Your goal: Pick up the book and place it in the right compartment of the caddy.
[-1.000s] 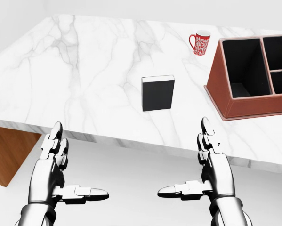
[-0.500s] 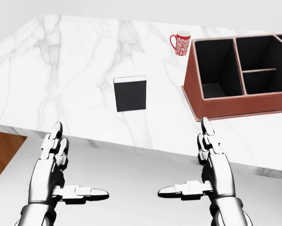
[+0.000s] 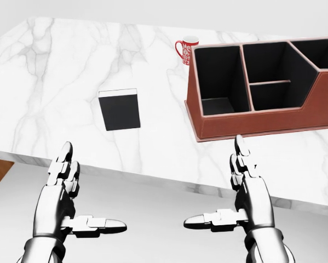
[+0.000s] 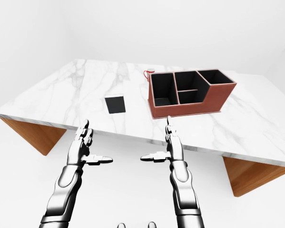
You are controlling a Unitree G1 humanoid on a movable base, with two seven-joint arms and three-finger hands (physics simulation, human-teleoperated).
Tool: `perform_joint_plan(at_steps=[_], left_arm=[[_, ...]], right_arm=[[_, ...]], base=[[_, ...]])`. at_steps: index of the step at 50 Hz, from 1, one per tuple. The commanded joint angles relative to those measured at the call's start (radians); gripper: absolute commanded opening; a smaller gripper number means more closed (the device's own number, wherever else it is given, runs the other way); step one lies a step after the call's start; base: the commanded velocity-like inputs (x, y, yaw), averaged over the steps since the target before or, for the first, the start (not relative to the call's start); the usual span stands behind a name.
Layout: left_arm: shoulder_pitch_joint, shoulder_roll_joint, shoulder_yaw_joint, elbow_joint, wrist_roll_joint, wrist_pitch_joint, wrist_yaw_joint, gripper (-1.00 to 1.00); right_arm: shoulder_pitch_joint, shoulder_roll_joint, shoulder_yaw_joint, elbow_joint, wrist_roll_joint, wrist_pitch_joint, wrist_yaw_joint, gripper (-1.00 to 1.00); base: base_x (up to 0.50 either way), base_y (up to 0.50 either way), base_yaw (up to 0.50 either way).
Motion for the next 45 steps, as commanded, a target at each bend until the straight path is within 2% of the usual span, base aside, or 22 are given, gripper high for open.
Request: perform_joint_plan(at_steps=[1,2,4,45], left_arm=[[0.000,0.000,0.000,0.000,0.000,0.000,0.000,1.00],[0.000,0.000,0.000,0.000,0.000,0.000,0.000,1.00],[0.000,0.000,0.000,0.000,0.000,0.000,0.000,1.00],[0.000,0.000,0.000,0.000,0.000,0.000,0.000,1.00]], right_arm=[[0.001,0.001,0.001,0.007,-0.002,-0.008,0.000,1.00],[0.001,0.001,0.000,0.021,-0.002,-0.023,0.001,1.00],[-0.001,0.002,0.000,0.030,-0.003,-0.030,0.000,1.00],[-0.003,0.001,-0.001,0.034,-0.001,-0.030,0.000,1.00]], base=[[0.07,-0.29,0.00],[0.07,-0.30,0.00],[0.07,-0.29,0.00],[0.06,-0.25,0.00]])
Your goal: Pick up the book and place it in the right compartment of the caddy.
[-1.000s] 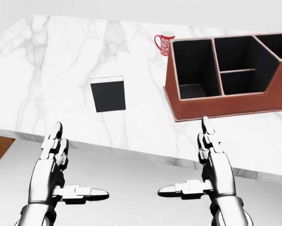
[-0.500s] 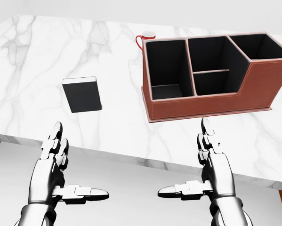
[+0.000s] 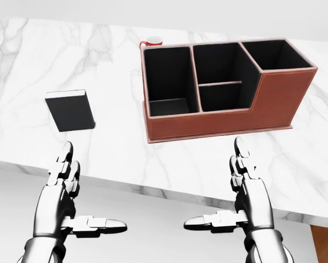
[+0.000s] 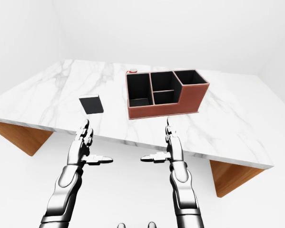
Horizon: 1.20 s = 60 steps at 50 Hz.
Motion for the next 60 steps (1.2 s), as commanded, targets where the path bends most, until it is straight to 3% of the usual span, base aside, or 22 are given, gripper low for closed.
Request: perform_joint_plan(at_steps=[1,23,60], left_arm=[[0.000,0.001,0.001,0.000,0.000,0.000,0.000,1.00],[0.000,0.001,0.001,0.000,0.000,0.000,0.000,1.00],[0.000,0.001,0.001,0.000,0.000,0.000,0.000,1.00]], right_arm=[[-0.002,0.001,0.000,0.001,0.001,0.000,0.000,1.00],[0.001,0.001,0.004,-0.007,-0.008,0.001,-0.001,1.00],[-0.001,0.001,0.003,0.000,-0.009,-0.003,-0.001,1.00]], base=[[0.01,-0.05,0.00],[0.00,0.00,0.00],[0.24,0.06,0.00]])
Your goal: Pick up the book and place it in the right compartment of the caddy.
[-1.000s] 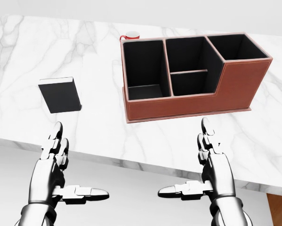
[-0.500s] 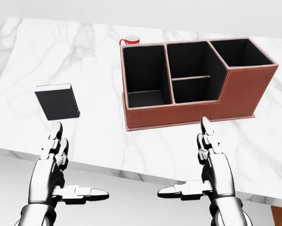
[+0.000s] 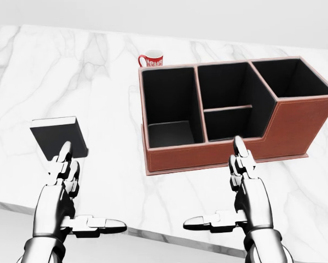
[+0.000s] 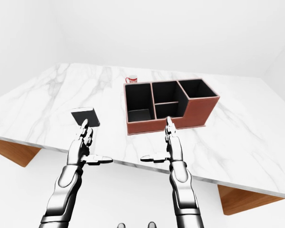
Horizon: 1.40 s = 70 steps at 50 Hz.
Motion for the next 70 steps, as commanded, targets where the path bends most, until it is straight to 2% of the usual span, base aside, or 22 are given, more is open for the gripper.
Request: perform_joint_plan(at_steps=[1,28,34,53,56,59,61,62,63,70], left_arm=[[0.000,0.000,0.000,0.000,0.000,0.000,0.000,1.00],[0.000,0.000,0.000,0.000,0.000,0.000,0.000,1.00],[0.000,0.000,0.000,0.000,0.000,0.000,0.000,1.00],[0.000,0.000,0.000,0.000,0.000,0.000,0.000,1.00],[0.000,0.000,0.000,0.000,0.000,0.000,0.000,1.00],[0.000,0.000,0.000,0.000,0.000,0.000,0.000,1.00],[0.000,0.000,0.000,0.000,0.000,0.000,0.000,1.00],[0.000,0.000,0.000,0.000,0.000,0.000,0.000,1.00],[0.000,0.000,0.000,0.000,0.000,0.000,0.000,1.00],[0.000,0.000,0.000,0.000,0.000,0.000,0.000,1.00]], right_arm=[[0.002,0.000,0.001,0.000,-0.001,0.000,0.000,1.00],[0.004,0.000,0.001,0.000,-0.001,-0.002,0.000,1.00],[0.003,0.000,0.001,-0.008,-0.002,0.008,0.000,1.00],[0.000,0.000,0.001,0.005,-0.002,0.000,-0.001,1.00],[-0.001,0.001,0.002,-0.003,-0.003,0.009,-0.002,1.00],[0.000,0.000,0.003,-0.001,-0.005,0.006,-0.003,1.00],[-0.004,0.001,0.001,0.059,-0.006,-0.052,-0.002,1.00],[-0.002,0.000,0.002,0.011,-0.004,-0.005,-0.002,1.00],[-0.001,0.000,0.003,0.005,-0.004,0.002,-0.002,1.00],[0.000,0.000,0.002,0.005,-0.005,0.002,-0.002,1.00]], base=[[0.25,0.06,0.00],[0.25,0.06,0.00],[0.25,0.06,0.00],[0.25,0.06,0.00],[0.24,0.05,0.00],[0.05,0.01,0.00],[0.00,0.00,0.00],[0.00,0.00,0.00],[0.00,0.00,0.00],[0.00,0.00,0.00]])
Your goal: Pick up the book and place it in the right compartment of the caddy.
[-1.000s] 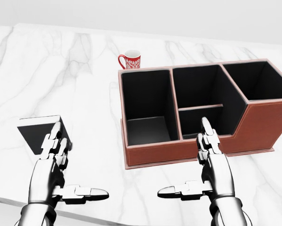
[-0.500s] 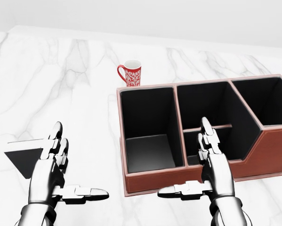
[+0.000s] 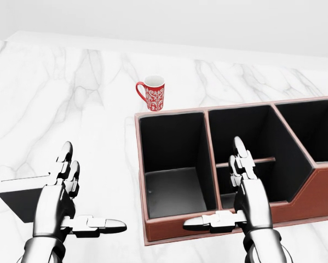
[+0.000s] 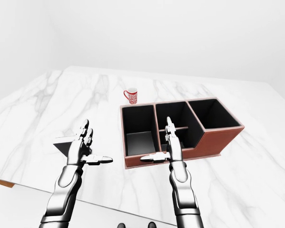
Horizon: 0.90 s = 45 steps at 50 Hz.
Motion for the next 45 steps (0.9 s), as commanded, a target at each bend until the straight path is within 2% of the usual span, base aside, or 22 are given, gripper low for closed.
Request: perform_joint_plan(at_steps=[1,23,24,25,28,31,34,35,36,37,40,41,42,43,45], left_arm=[[0.000,0.000,0.000,0.000,0.000,0.000,0.000,1.00],[0.000,0.000,0.000,0.000,-0.001,0.000,0.000,1.00],[-0.003,0.000,0.002,0.018,-0.004,-0.018,-0.003,1.00],[-0.003,0.000,0.002,0.017,-0.004,-0.017,-0.003,1.00],[0.001,0.000,0.000,0.018,-0.005,-0.027,-0.008,1.00],[0.000,0.000,0.000,0.008,-0.007,-0.012,-0.007,1.00],[-0.003,0.000,0.002,0.019,-0.008,-0.018,-0.006,1.00],[-0.004,0.001,0.000,0.021,0.000,-0.028,-0.002,1.00],[-0.001,0.008,-0.009,0.033,0.028,-0.057,-0.004,1.00],[0.004,0.006,-0.011,0.031,0.027,-0.062,-0.011,1.00],[-0.001,0.004,-0.005,0.042,0.025,-0.054,-0.010,1.00],[-0.008,0.003,-0.005,0.060,0.024,-0.035,-0.010,1.00],[-0.011,0.002,-0.003,0.083,0.022,-0.058,-0.012,1.00],[-0.009,0.002,-0.005,0.081,0.023,-0.064,-0.012,1.00],[-0.003,0.003,-0.014,0.062,0.047,-0.060,-0.003,1.00]], right_arm=[[0.001,0.000,0.000,-0.003,-0.001,0.003,0.000,1.00],[0.001,0.000,-0.001,0.003,-0.001,0.000,0.001,1.00],[0.000,0.000,-0.001,0.002,-0.002,0.001,0.001,1.00],[-0.001,0.000,-0.001,0.008,-0.002,-0.004,0.001,1.00],[0.000,0.000,0.000,-0.002,-0.003,0.006,0.000,1.00],[-0.002,0.000,-0.001,0.005,-0.002,0.003,-0.001,1.00],[-0.005,0.000,-0.002,0.013,-0.001,-0.001,-0.002,1.00],[-0.006,0.000,-0.002,0.009,-0.001,0.003,-0.002,1.00],[-0.005,0.000,-0.002,0.009,-0.001,0.003,-0.003,1.00],[-0.005,0.000,-0.002,0.007,-0.001,0.005,-0.003,1.00],[-0.007,-0.001,-0.002,0.010,0.000,0.003,-0.003,1.00],[-0.005,0.000,-0.001,0.005,-0.001,0.008,-0.004,1.00],[-0.006,0.000,-0.001,0.006,-0.001,0.007,-0.004,1.00],[-0.006,0.000,-0.001,0.008,-0.002,0.005,-0.004,1.00],[-0.005,0.000,0.000,0.003,-0.002,0.009,-0.005,1.00]], base=[[0.00,0.00,0.00],[0.00,0.00,0.00],[0.00,0.00,0.00],[0.00,0.00,0.00],[0.00,0.00,0.00],[0.00,0.00,0.00],[0.00,0.00,0.00],[0.00,0.00,0.00],[0.00,0.00,0.00],[0.00,0.00,0.00],[0.00,0.00,0.00],[0.00,0.00,0.00],[0.00,0.00,0.00],[0.00,0.00,0.00],[0.00,0.00,0.00]])
